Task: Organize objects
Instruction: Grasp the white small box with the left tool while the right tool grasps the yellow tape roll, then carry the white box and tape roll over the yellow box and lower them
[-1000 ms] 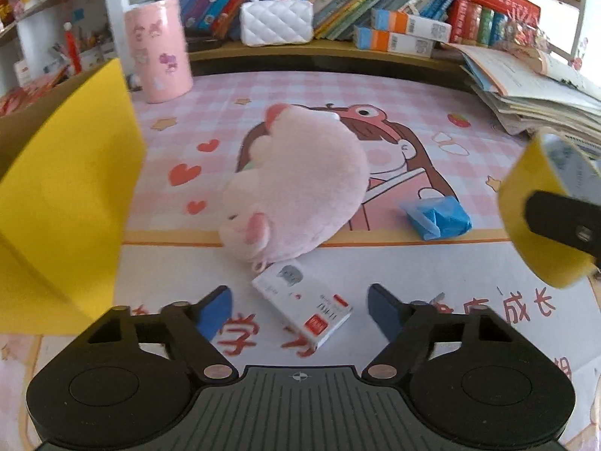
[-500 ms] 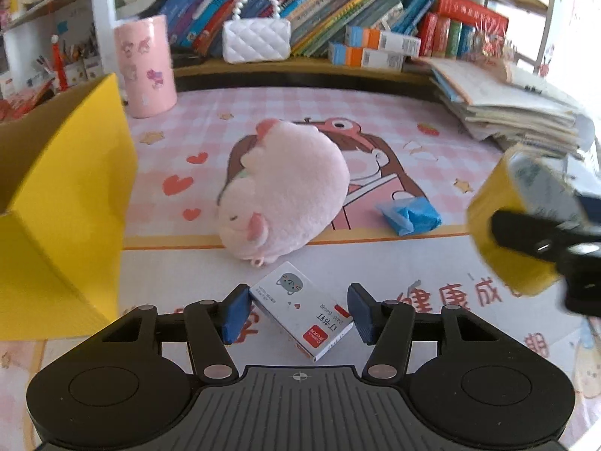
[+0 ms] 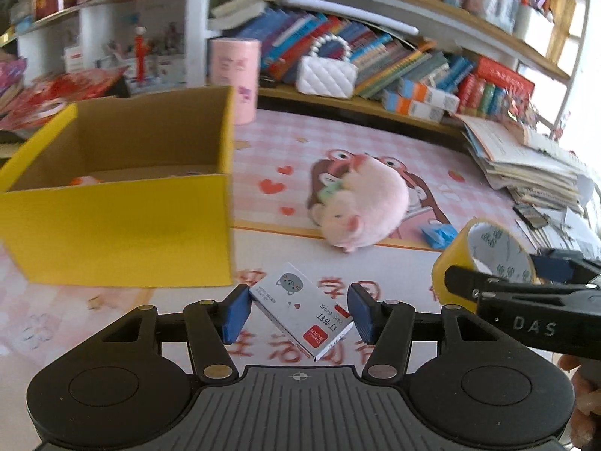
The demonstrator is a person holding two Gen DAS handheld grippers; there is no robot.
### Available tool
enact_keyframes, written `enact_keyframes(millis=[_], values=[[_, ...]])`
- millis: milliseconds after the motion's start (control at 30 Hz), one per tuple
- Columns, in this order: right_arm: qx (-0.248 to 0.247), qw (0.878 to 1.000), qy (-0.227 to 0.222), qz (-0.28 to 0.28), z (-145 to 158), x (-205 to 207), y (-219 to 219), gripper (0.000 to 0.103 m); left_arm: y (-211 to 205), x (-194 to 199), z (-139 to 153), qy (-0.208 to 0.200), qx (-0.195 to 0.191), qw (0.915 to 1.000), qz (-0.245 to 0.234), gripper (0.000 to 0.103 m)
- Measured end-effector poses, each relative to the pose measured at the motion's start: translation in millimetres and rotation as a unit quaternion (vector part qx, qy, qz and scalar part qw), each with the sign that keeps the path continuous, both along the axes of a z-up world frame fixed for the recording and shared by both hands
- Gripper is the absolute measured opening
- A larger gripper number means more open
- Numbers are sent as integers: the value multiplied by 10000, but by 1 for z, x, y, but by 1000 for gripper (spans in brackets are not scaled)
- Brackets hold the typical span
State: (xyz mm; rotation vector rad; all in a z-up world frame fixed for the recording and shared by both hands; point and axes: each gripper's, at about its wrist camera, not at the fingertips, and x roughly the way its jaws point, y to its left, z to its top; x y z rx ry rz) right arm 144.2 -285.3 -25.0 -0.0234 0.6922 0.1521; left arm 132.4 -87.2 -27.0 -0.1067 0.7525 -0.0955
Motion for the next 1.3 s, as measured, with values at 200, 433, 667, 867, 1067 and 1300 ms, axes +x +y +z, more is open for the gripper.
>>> enact_keyframes(millis=[200, 433, 667, 867, 1067, 1300], values=[[-38, 9998, 45, 184, 3, -15, 37, 90, 39, -24, 8, -124, -11, 9996, 240, 56], [-126, 9986, 43, 512, 8, -39, 86, 90, 81, -51, 13, -200, -101, 9987, 457, 56], [-206, 9967, 26, 789, 12, -69, 127, 90, 113, -80, 17, -331, -170, 9978, 540, 56], [-222, 9958, 21, 886, 12, -96, 153, 90, 134, -98, 17, -360, -216, 9980, 481, 56], [-180, 9961, 12, 861, 14, -115, 171, 90, 151, -113, 20, -464, -204, 9980, 370, 56], [-123, 9964, -69, 831, 16, -131, 193, 90, 170, -123, 25, -573, -161, 9978, 284, 56]])
